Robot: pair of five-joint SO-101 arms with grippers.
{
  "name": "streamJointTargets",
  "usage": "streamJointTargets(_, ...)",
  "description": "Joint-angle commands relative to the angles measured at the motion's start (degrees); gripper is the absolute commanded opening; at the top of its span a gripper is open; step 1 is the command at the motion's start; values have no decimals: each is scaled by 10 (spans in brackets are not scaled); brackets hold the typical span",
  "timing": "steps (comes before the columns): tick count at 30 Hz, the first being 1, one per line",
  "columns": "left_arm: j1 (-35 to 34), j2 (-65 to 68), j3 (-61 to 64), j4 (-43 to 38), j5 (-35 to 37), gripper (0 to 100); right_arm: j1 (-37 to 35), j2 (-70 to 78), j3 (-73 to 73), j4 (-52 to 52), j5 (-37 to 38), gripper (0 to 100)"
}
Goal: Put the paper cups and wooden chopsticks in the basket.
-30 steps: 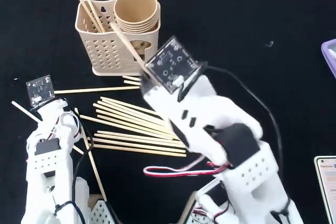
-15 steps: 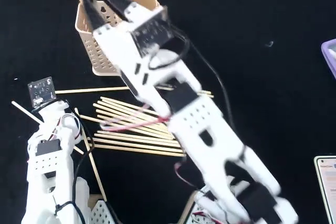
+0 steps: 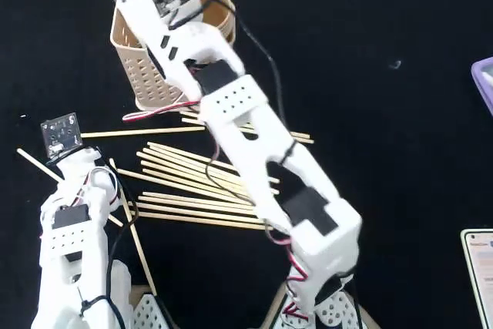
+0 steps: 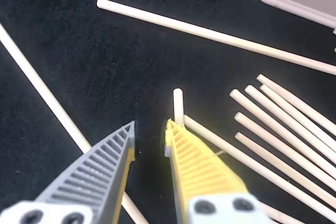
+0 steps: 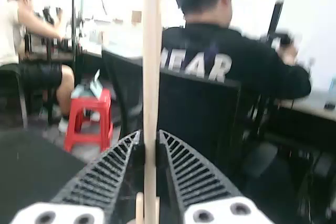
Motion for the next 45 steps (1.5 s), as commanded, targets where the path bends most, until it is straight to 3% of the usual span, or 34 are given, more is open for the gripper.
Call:
streamJointTargets(1,7,-11,-5,-12,-2,102,9,12,-36,3,-2,11)
streamJointTargets(5,7,-11,-6,-12,-2,102,7,13,-53,113,-3,26)
streamJointTargets(10,7,-11,-7,-12,-2,103,7,14,-137,314,-5,160)
streamJointTargets(16,7,-11,-7,-12,-2,103,8,8,-319,499,-46,170)
streamJointTargets(25,7,-11,-7,-12,-2,103,-4,-23,-579,1009,-44,170)
streamJointTargets(30,7,-11,-6,-12,-2,102,35,-51,-438,1007,-35,169)
streamJointTargets(37,7,-11,-6,-11,-2,102,-1,-147,-125,1001,55,169)
streamJointTargets(45,7,-11,-6,-11,-2,102,30,-313,275,831,186,169)
